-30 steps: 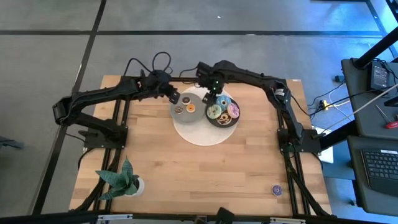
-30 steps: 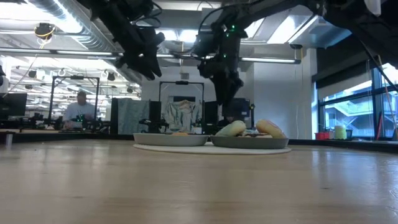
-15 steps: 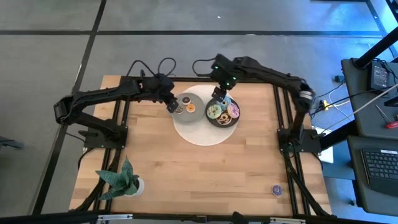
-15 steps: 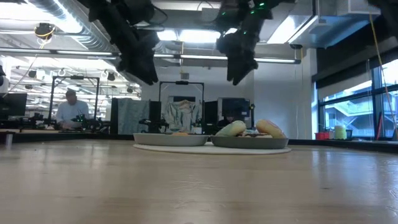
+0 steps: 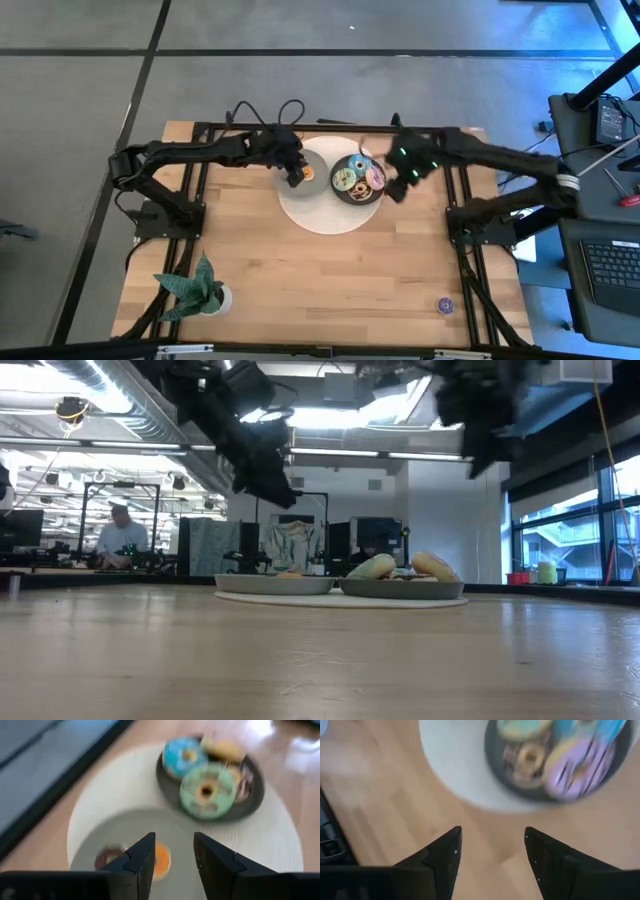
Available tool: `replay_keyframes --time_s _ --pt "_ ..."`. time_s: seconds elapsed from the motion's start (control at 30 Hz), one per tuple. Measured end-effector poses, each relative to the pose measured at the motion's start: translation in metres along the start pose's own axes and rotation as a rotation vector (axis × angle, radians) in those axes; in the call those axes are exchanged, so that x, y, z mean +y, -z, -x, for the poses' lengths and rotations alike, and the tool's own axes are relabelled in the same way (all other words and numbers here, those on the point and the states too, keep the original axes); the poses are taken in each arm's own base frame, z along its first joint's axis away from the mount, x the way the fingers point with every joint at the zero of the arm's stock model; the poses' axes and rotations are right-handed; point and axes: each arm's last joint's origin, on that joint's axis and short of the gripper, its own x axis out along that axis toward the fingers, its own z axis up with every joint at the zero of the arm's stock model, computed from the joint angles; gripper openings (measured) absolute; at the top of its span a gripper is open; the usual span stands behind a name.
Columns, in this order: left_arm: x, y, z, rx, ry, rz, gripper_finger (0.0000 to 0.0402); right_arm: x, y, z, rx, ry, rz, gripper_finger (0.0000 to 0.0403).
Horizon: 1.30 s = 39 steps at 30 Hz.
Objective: Pick & Place donuts
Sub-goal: Put the small purple donut on the gray bin
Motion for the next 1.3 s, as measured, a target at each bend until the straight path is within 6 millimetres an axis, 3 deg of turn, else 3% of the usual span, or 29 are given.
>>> replay_keyframes --time_s 0.17,0.3,0.53,0.77,1.0,1.3 --pt "-0.003 -0.018 0.002 -0.185 0.069 -0.061 0.0130 0.017 0.058 -0.017 0.089 -0.005 -0.195 0.0218" --pt "-0.007 -0.031 0.005 -0.323 0.136 -0.080 0.0130 0.033 0.087 -0.032 0.154 0.031 -0.286 0.0218" --pt "-0.020 -0.034 0.008 -0.360 0.214 -0.014 0.0134 0.068 0.124 -0.045 0.251 0.074 -0.314 0.0197" --pt "-0.050 -0.029 0.010 -0.337 0.288 0.036 0.0135 0.101 0.187 -0.047 0.383 0.097 -0.205 0.0173" --pt "-0.087 -0.020 0.016 -0.340 0.273 0.025 0.0131 0.112 0.240 -0.056 0.512 0.240 -0.182 0.0169" --pt "-0.117 -0.010 0.024 -0.343 0.276 0.029 0.0130 0.117 0.282 -0.086 0.540 0.329 -0.213 0.0168"
